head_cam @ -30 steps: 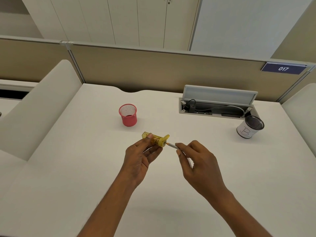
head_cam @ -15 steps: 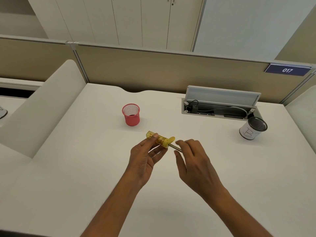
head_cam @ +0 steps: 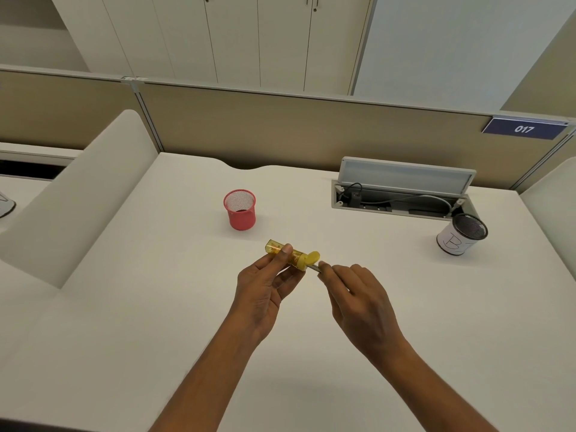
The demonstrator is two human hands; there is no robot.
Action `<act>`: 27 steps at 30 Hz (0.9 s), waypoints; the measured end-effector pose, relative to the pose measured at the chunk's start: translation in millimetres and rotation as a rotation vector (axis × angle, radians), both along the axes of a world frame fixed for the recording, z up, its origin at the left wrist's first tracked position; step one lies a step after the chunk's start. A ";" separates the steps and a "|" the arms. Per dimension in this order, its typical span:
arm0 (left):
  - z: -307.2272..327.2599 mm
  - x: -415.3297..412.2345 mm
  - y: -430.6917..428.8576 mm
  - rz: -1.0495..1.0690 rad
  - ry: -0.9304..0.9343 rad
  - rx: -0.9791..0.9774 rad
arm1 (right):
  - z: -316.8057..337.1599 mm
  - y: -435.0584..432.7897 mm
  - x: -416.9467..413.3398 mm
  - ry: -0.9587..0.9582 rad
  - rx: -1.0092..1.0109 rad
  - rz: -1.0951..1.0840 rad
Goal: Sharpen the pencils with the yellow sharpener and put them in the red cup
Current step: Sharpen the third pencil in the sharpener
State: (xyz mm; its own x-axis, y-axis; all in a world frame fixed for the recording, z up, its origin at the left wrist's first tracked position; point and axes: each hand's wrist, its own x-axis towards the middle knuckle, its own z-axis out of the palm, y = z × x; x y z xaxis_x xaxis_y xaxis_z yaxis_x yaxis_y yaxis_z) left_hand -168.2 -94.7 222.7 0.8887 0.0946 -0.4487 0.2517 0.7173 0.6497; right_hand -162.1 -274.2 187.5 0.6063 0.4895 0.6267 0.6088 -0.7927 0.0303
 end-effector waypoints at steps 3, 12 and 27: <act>-1.9 0.1 -0.3 -0.002 -0.001 -0.012 | 3.8 4.9 2.4 0.097 0.120 -0.002; -10.4 -5.3 2.4 -0.018 0.001 0.036 | 45.4 18.4 7.6 1.473 1.159 -0.241; -5.6 4.6 10.2 0.032 -0.005 -0.020 | 11.7 -11.0 4.6 0.034 0.005 0.037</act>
